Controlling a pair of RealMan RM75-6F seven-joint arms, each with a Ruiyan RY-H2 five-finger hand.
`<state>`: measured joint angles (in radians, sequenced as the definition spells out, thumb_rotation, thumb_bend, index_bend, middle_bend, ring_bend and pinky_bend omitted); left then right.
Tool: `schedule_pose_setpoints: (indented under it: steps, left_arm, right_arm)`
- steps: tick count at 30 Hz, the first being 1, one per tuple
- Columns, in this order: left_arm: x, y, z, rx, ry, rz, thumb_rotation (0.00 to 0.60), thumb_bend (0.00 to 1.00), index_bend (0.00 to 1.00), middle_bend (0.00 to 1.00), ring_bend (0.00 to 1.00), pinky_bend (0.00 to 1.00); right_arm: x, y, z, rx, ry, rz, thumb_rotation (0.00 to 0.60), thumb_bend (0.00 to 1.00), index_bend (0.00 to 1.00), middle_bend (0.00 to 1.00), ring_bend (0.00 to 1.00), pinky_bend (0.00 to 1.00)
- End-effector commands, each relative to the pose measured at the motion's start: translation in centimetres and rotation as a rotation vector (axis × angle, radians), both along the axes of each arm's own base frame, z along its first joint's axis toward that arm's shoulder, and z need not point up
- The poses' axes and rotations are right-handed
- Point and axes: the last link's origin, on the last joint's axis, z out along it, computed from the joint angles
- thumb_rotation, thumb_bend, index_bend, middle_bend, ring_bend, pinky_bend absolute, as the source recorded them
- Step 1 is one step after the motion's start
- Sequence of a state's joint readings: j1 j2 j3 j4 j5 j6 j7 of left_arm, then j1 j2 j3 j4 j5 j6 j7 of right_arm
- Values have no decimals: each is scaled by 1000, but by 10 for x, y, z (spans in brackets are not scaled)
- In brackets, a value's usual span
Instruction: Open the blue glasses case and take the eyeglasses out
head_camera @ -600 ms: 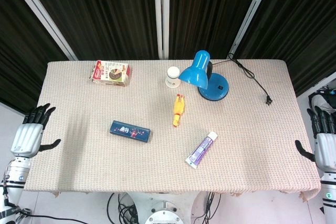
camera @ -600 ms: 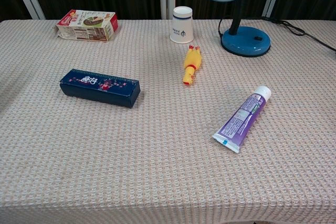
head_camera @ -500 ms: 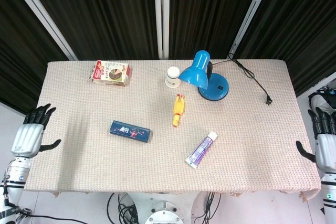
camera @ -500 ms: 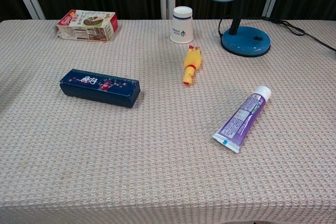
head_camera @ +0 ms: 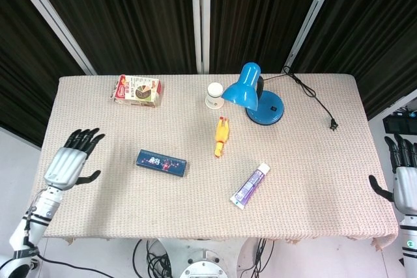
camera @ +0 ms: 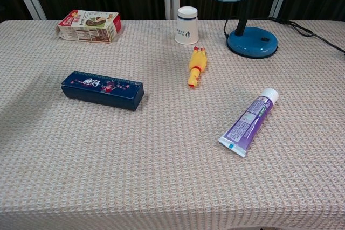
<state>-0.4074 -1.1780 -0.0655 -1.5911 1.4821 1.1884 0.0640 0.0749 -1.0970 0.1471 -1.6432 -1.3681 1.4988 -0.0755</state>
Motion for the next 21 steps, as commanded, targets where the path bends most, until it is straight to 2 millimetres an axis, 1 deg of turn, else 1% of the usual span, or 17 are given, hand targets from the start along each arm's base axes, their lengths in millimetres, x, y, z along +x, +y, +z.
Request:
schedule_pose_setpoints:
  steps: [1, 4, 8, 13, 17, 21]
  left_arm:
    - [21, 16, -24, -76, 23, -65, 600, 241, 100, 12, 0, 0]
    - [28, 22, -43, -119, 22, -85, 600, 241, 105, 12, 0, 0]
    - [35, 28, -63, -167, 8, -102, 600, 240, 145, 12, 0, 0]
    - [41, 34, -84, -196, -16, -113, 600, 237, 178, 13, 0, 0]
    - [42, 37, -97, -226, -21, -112, 600, 236, 192, 13, 0, 0]
    - [46, 40, -104, -237, -29, -117, 600, 235, 215, 12, 0, 0]
  right_arm:
    - [-1, 0, 0, -2, 4, -1, 600, 214, 0, 0, 0, 0]
    - [-4, 1, 1, -5, 4, -7, 600, 214, 0, 0, 0, 0]
    - [-5, 4, 4, 4, 12, -8, 600, 213, 0, 0, 0, 0]
    - [-7, 5, 6, 2, 6, -6, 600, 211, 0, 0, 0, 0]
    - [-10, 5, 7, 3, 3, -12, 600, 209, 0, 0, 0, 0]
    - [-11, 5, 8, 4, 1, -17, 600, 210, 0, 0, 0, 0]
